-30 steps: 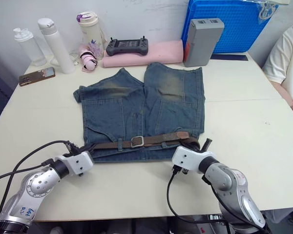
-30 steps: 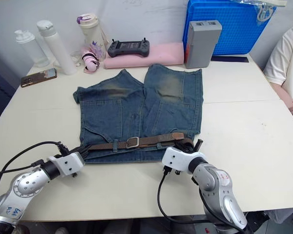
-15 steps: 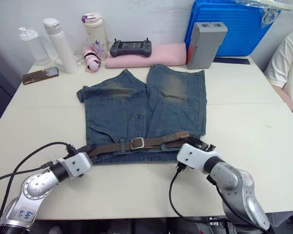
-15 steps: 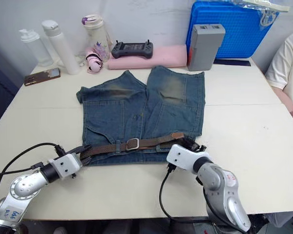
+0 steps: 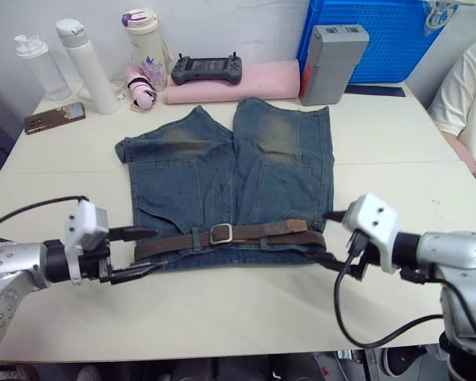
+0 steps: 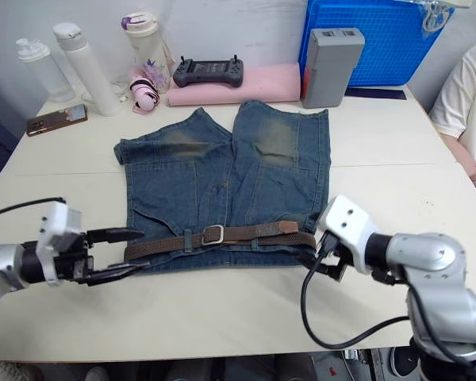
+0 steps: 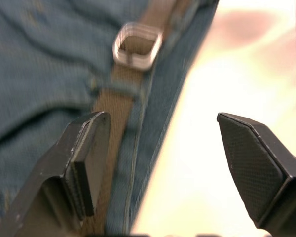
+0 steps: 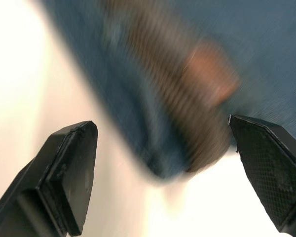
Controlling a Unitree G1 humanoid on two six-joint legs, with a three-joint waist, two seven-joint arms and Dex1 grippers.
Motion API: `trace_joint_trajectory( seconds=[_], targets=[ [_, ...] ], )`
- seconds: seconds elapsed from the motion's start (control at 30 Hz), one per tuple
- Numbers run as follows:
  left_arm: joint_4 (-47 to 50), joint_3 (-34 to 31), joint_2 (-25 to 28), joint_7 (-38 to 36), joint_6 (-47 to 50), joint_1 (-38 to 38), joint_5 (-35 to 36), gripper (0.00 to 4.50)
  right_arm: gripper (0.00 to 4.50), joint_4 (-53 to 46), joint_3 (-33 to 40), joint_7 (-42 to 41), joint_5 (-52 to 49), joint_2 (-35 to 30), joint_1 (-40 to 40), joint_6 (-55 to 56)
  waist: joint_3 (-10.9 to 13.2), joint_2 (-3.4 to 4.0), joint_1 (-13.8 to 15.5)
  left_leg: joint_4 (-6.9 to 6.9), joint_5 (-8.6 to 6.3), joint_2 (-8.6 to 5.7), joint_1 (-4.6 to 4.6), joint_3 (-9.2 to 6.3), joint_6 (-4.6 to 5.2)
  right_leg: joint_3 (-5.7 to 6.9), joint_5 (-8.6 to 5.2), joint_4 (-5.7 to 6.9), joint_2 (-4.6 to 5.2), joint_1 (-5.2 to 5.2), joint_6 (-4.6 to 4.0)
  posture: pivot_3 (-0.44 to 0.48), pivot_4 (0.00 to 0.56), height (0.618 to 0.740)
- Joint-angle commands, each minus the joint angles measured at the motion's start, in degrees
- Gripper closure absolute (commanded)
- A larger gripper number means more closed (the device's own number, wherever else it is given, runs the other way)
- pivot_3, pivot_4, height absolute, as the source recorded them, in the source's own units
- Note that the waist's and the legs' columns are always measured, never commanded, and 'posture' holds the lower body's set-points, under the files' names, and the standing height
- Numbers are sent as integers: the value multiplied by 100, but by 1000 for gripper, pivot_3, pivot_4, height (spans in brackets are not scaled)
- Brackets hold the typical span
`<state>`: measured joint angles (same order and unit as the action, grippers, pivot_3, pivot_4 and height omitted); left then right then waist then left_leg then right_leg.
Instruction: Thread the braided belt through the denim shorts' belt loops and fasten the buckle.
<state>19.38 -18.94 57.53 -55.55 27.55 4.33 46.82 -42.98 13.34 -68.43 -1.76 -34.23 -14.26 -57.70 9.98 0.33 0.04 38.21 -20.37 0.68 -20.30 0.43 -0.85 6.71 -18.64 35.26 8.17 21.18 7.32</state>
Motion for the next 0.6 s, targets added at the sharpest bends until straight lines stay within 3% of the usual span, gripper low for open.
trace_joint_trajectory(
  seconds=[0.03, 0.27, 0.6],
  targets=[
    [25, -515, -271, 453, 334, -481, 495, 738, 0, 383, 737, 674, -563, 278, -690, -179, 6, -9, -7, 3, 0, 0, -2, 0, 0, -5, 0, 3, 0, 6, 0, 0, 150, 714],
    [316, -593, -828, 1177, 518, -837, 399, 738, 0, 1092, 768, 1631, -889, 335, -738, 330, 9, -19, -5, 2, -1, -11, -20, 24, -3, -5, 0, 30, 3, 31, 0, 0, 150, 714],
    [338, -489, -1027, 1268, 439, -1020, 142, 738, 0, 1328, 555, 2148, -1351, 168, -671, 690, 10, -20, -11, 12, 1, -5, -18, 43, -7, -9, 0, 30, 2, 31, 0, 0, 150, 714]
  ],
)
